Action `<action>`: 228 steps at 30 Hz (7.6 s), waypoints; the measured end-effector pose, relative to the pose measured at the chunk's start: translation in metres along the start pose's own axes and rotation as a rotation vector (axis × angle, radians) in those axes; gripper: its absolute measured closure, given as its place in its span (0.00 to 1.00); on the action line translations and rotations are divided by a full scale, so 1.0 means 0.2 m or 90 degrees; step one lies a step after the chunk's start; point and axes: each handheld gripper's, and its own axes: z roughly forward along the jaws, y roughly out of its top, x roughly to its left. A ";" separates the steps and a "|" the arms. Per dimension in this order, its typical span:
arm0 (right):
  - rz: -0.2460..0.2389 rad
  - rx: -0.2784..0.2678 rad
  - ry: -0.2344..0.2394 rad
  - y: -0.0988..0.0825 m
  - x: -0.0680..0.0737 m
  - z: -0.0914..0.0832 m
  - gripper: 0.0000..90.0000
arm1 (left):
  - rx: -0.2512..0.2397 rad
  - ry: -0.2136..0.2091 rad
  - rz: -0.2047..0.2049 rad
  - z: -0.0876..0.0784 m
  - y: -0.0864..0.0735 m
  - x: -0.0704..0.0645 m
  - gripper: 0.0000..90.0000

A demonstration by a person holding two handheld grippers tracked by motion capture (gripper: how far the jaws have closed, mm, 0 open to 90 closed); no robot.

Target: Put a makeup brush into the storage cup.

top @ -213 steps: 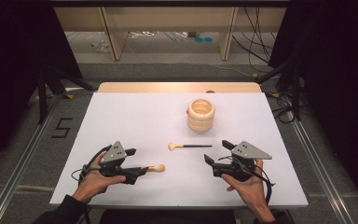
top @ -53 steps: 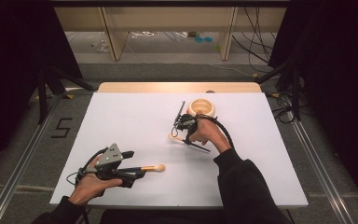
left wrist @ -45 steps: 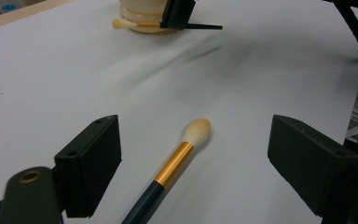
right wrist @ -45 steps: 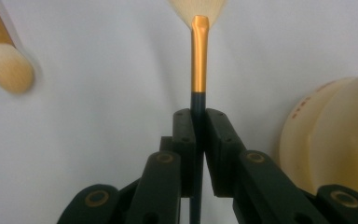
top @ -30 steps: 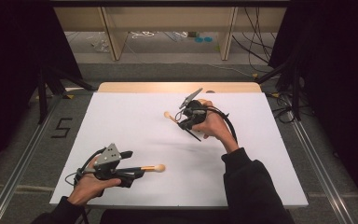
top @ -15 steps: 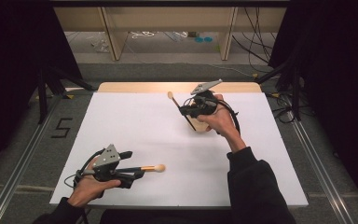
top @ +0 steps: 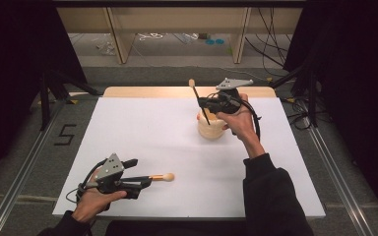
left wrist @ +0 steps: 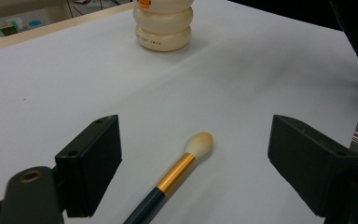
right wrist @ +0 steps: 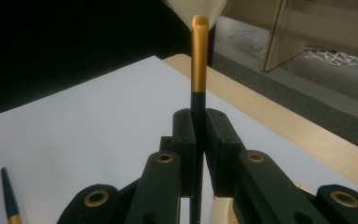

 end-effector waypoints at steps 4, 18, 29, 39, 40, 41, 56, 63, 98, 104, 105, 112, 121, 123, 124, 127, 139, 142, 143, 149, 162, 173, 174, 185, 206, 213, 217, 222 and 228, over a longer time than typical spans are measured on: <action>0.016 -0.019 -0.014 -0.01 -0.04 -0.01 0.92 | -0.012 0.011 0.018 -0.01 0.00 0.00 0.19; 0.016 -0.066 -0.074 -0.04 -0.14 -0.01 0.92 | -0.001 0.012 -0.006 -0.01 -0.02 -0.02 0.19; 0.014 -0.073 -0.095 -0.07 -0.17 0.03 0.92 | 0.001 0.007 -0.011 -0.01 -0.02 -0.02 0.19; 0.040 -0.074 -0.100 -0.11 -0.20 0.05 0.92 | 0.001 0.011 -0.007 -0.01 -0.02 -0.02 0.19; 0.046 -0.078 -0.098 -0.12 -0.20 0.06 0.92 | 0.000 0.009 0.003 -0.01 -0.02 -0.01 0.19; 0.047 -0.072 -0.101 -0.12 -0.20 0.05 0.92 | 0.000 0.008 0.004 -0.01 -0.02 -0.01 0.19; 0.061 -0.075 -0.107 -0.18 -0.21 0.10 0.92 | 0.003 0.007 -0.007 -0.01 -0.02 -0.02 0.19; 0.049 -0.070 -0.111 -0.19 -0.20 0.11 0.92 | 0.004 0.007 -0.008 -0.01 -0.02 -0.02 0.19; 0.112 -0.025 -0.173 -0.22 -0.14 0.10 0.34 | 0.007 0.009 -0.008 -0.01 -0.02 -0.01 0.19; 0.105 -0.038 -0.179 -0.20 -0.09 0.04 0.28 | 0.014 0.016 -0.011 -0.01 -0.02 -0.01 0.19; 0.108 -0.042 -0.174 -0.20 -0.08 0.03 0.29 | 0.018 0.018 -0.008 -0.01 -0.02 -0.01 0.19; 0.097 -0.057 -0.170 -0.19 -0.02 -0.04 0.27 | 0.009 0.016 -0.015 -0.01 -0.02 -0.01 0.19; 0.093 -0.064 -0.149 -0.22 0.05 -0.08 0.24 | 0.012 0.017 -0.011 -0.01 -0.03 -0.01 0.19; 0.099 -0.052 -0.142 -0.22 0.06 -0.09 0.24 | 0.015 0.020 -0.011 -0.01 -0.03 0.00 0.19; 0.096 -0.064 -0.142 -0.23 0.07 -0.10 0.24 | 0.014 0.019 -0.012 -0.01 -0.03 0.00 0.19; 0.095 -0.056 -0.138 -0.24 0.10 -0.11 0.24 | 0.014 0.020 -0.010 -0.01 -0.03 -0.01 0.19; 0.078 -0.064 -0.116 -0.31 0.23 -0.18 0.25 | 0.011 0.019 -0.013 -0.01 -0.02 -0.01 0.19; 0.080 -0.063 -0.117 -0.34 0.26 -0.20 0.25 | 0.010 0.018 -0.011 -0.01 -0.02 -0.01 0.19; 0.091 -0.062 -0.108 -0.35 0.27 -0.20 0.25 | 0.009 0.016 -0.010 -0.01 -0.02 -0.01 0.19; 0.084 -0.053 -0.105 -0.40 0.33 -0.23 0.25 | 0.008 0.018 -0.008 -0.02 -0.02 -0.01 0.19; 0.090 -0.061 -0.085 -0.50 0.42 -0.33 0.23 | 0.009 0.019 -0.002 -0.02 -0.02 -0.01 0.19; 0.098 -0.057 -0.074 -0.57 0.45 -0.38 0.19 | 0.007 0.015 -0.013 -0.01 -0.02 -0.01 0.19; 0.096 -0.053 -0.078 -0.57 0.46 -0.38 0.19 | 0.010 0.019 -0.010 -0.01 -0.02 -0.01 0.19; 0.100 -0.054 -0.066 -0.61 0.48 -0.41 0.19 | 0.013 0.015 -0.004 0.00 -0.01 0.00 0.19; 0.070 -0.046 -0.046 -0.64 0.55 -0.43 0.18 | 0.018 0.025 -0.014 -0.01 -0.02 0.01 0.19; 0.074 -0.040 -0.041 -0.65 0.57 -0.45 0.18 | 0.019 0.025 -0.017 -0.01 -0.02 0.01 0.19; 0.072 -0.041 -0.046 -0.65 0.57 -0.46 0.18 | 0.026 0.022 -0.011 -0.01 -0.02 0.01 0.19; 0.074 -0.045 -0.043 -0.66 0.57 -0.45 0.18 | 0.038 0.021 -0.011 0.01 -0.02 0.02 0.19; 0.072 -0.036 -0.045 -0.66 0.57 -0.46 0.18 | 0.062 0.013 0.000 0.04 0.00 0.04 0.19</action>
